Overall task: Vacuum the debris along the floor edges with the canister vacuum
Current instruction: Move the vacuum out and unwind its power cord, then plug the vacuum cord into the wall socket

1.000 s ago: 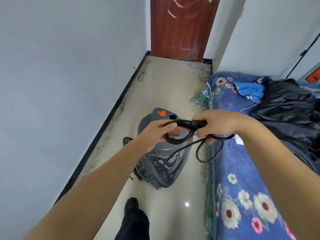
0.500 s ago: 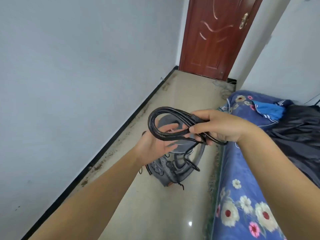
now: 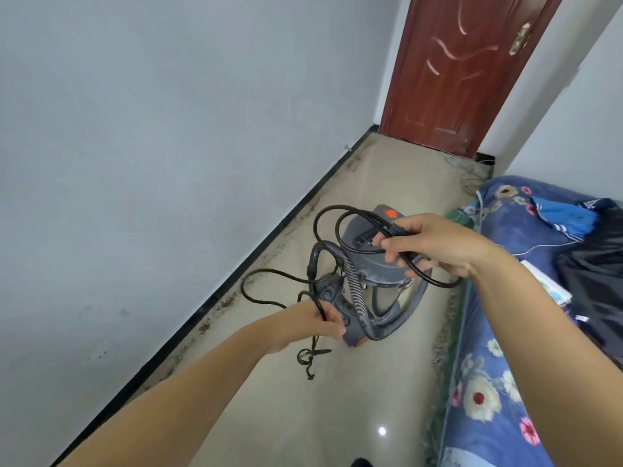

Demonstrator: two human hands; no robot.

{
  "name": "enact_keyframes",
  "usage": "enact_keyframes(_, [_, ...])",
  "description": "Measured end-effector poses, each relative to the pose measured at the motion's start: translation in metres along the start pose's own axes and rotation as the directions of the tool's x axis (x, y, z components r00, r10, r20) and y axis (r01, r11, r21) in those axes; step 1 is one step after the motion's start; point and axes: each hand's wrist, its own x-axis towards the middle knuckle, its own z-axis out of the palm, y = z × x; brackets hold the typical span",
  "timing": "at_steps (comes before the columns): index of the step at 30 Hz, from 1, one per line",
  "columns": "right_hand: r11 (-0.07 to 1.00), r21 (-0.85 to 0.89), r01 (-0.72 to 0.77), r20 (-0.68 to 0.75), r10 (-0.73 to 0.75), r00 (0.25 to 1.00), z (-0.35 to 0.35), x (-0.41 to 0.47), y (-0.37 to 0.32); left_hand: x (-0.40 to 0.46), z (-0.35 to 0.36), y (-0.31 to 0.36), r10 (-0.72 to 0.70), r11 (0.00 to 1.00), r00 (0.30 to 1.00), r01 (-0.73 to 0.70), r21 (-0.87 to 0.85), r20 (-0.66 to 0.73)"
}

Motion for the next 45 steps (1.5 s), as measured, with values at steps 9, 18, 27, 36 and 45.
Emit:
enact_keyframes(9, [0.980,-0.014,0.197,0.406,-0.175,0.897,-0.013,-0.032,-0.055,-0.033,-0.022,-0.087,-0.670,0.699,0.741,0.650,0.299,-0.045])
enact_keyframes(18, [0.953,-0.157,0.259,0.542,-0.136,0.829,0.015,-0.001,-0.061,-0.040,-0.009,0.006,-0.158,0.983,0.957,0.130,0.128,0.241])
enact_keyframes(27, [0.879,0.472,-0.069,0.786,-0.384,0.484,0.053,0.035,-0.019,-0.035,0.041,-0.029,-0.257,0.869,0.885,0.037,-0.493,-0.388])
enact_keyframes(36, [0.815,-0.251,0.522,0.483,-0.362,0.797,0.181,0.081,-0.032,-0.084,0.071,-0.120,-0.398,0.912,0.665,0.211,-0.353,-0.632])
enact_keyframes(45, [0.955,0.136,-0.263,0.899,-0.007,0.438,0.342,0.108,-0.038,-0.152,-0.016,-0.198,-0.569,0.795,0.507,0.540,-0.276,-0.647])
